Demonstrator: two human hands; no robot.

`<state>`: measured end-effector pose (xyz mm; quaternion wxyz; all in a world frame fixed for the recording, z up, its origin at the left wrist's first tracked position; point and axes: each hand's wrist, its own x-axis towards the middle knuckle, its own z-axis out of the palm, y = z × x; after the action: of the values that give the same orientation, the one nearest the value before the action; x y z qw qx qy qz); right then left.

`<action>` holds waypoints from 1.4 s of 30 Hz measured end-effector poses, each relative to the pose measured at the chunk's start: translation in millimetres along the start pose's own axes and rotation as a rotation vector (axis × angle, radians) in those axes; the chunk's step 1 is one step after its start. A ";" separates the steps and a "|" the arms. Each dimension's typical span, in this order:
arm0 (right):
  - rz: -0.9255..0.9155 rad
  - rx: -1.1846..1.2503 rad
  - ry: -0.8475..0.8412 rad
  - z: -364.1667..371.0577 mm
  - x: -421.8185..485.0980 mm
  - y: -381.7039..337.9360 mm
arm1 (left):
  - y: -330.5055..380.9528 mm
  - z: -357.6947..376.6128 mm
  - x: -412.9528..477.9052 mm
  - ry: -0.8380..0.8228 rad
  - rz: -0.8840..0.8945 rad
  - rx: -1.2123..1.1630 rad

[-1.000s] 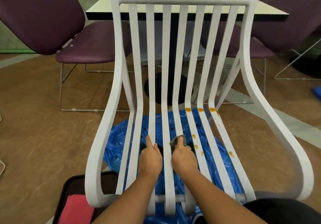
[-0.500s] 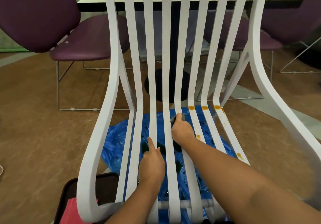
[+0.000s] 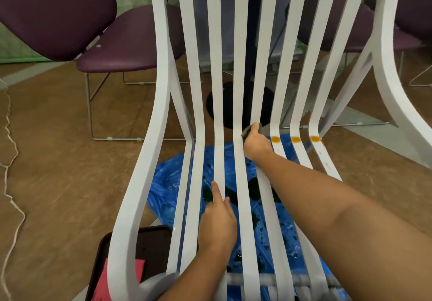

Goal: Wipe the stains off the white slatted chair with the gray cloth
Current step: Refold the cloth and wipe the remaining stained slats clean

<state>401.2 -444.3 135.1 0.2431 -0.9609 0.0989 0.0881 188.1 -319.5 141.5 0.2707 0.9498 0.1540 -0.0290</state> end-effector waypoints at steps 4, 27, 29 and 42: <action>-0.019 0.009 -0.026 -2.9 -2.1 2.2 | 1.7 -0.3 -0.9 0.005 -0.013 0.009; 0.037 0.017 -0.097 -3.5 -202.7 33.6 | 9.4 -7.6 -10.4 0.086 -0.033 0.052; 0.045 0.002 -0.077 -3.5 -225.5 36.8 | 7.9 -7.7 -12.9 0.124 -0.011 0.035; 0.060 0.007 -0.055 6.1 -311.8 56.5 | 2.8 -19.2 -38.3 0.135 0.432 0.213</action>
<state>86.4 -444.2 172.2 0.2461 -0.9539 0.1214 0.1213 152.0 -322.3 164.6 0.1582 0.9836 -0.0387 0.0771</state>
